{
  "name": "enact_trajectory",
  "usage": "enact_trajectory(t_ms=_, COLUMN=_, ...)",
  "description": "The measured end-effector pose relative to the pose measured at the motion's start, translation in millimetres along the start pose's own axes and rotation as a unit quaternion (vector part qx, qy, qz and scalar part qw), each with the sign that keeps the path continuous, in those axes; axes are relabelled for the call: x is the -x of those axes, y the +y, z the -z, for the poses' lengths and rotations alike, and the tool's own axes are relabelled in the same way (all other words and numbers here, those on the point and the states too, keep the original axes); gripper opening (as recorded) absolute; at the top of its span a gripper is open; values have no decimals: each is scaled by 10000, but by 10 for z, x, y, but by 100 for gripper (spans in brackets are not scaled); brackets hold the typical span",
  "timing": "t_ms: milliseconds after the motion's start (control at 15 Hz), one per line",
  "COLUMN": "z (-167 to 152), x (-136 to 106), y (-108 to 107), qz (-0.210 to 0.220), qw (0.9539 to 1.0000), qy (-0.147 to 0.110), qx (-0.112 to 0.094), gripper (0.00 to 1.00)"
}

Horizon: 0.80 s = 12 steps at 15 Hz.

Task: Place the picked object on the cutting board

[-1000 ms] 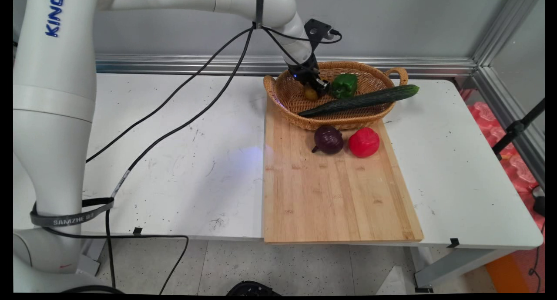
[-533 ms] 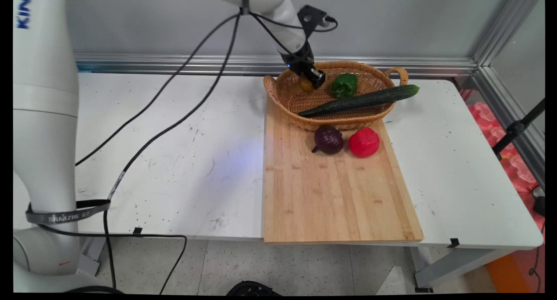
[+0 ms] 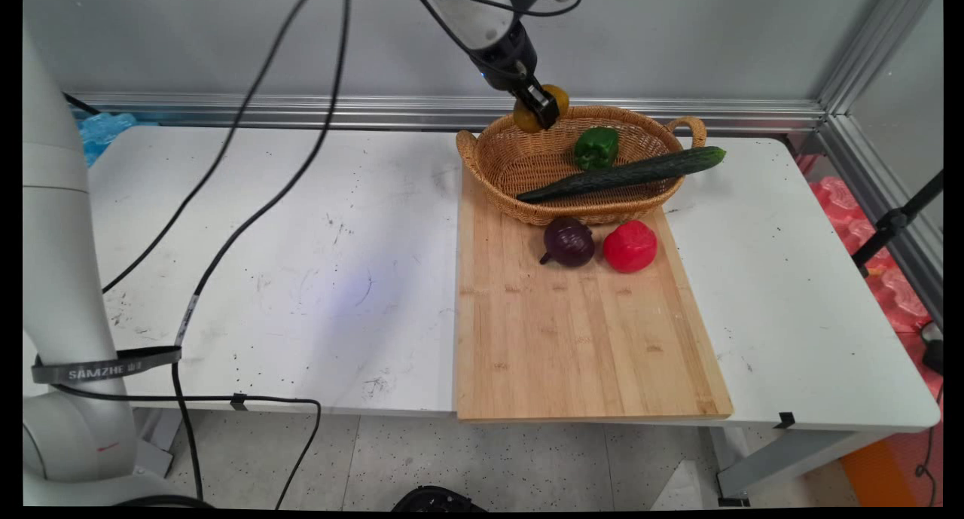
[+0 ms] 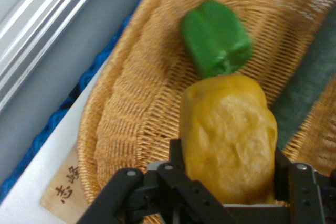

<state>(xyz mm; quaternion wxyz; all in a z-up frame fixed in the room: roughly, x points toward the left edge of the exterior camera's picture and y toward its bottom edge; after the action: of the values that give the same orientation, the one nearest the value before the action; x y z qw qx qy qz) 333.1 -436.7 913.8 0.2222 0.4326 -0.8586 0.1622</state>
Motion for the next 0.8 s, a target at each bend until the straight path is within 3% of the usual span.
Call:
enact_trajectory(t_ms=200, z=267, x=64, y=73, qz=-644, qw=9975, qy=58, qx=302, gripper=0)
enact_trajectory(t_ms=400, z=453, x=155, y=127, qz=-1269, qw=9899, qy=71, qx=631, gripper=0)
enact_trajectory(t_ms=667, z=622, x=303, y=150, qz=-2110, qw=9717, qy=42, qx=1062, gripper=0)
enact_trajectory(t_ms=800, z=669, x=389, y=143, qz=-2549, qw=9587, qy=19, qx=1265, gripper=0)
